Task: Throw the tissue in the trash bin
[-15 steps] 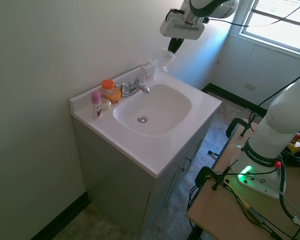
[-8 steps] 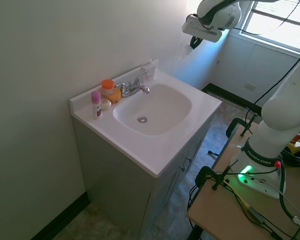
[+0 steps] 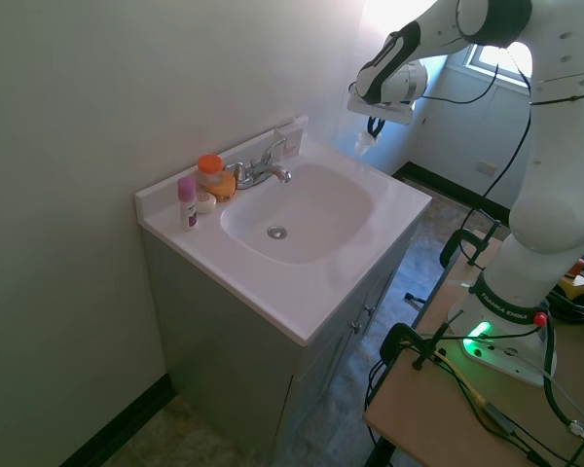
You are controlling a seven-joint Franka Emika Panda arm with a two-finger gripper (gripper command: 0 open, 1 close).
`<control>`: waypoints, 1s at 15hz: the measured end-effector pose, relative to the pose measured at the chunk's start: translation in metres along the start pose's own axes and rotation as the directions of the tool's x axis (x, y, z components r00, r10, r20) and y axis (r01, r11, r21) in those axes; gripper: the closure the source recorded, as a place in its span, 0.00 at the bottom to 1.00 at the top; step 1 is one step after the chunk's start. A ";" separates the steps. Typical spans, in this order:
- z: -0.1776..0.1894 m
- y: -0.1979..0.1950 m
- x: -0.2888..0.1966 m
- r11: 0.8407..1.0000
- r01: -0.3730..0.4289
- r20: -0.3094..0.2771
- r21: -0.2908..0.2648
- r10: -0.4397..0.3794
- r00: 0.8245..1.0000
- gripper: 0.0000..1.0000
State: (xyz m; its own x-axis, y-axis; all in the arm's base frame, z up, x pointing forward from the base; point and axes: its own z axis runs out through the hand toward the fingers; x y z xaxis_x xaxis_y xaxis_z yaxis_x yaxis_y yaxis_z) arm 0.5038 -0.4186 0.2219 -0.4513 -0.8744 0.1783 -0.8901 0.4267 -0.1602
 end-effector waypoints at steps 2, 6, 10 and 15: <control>0.022 0.000 0.001 0.999 0.002 0.021 -0.037 -0.001 1.000 0.00; 0.041 0.001 0.004 0.998 0.023 0.057 -0.066 -0.020 0.998 0.00; 0.039 -0.003 0.002 0.997 0.045 0.081 -0.065 -0.040 0.996 0.00; -0.011 -0.012 0.010 0.996 0.092 0.110 0.003 -0.091 0.990 0.00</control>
State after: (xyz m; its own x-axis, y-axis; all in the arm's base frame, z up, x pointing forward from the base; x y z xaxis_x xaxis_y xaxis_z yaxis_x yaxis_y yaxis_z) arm 0.5098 -0.4299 0.2362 -0.3582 -0.9298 0.0847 -0.9275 0.3440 -0.1463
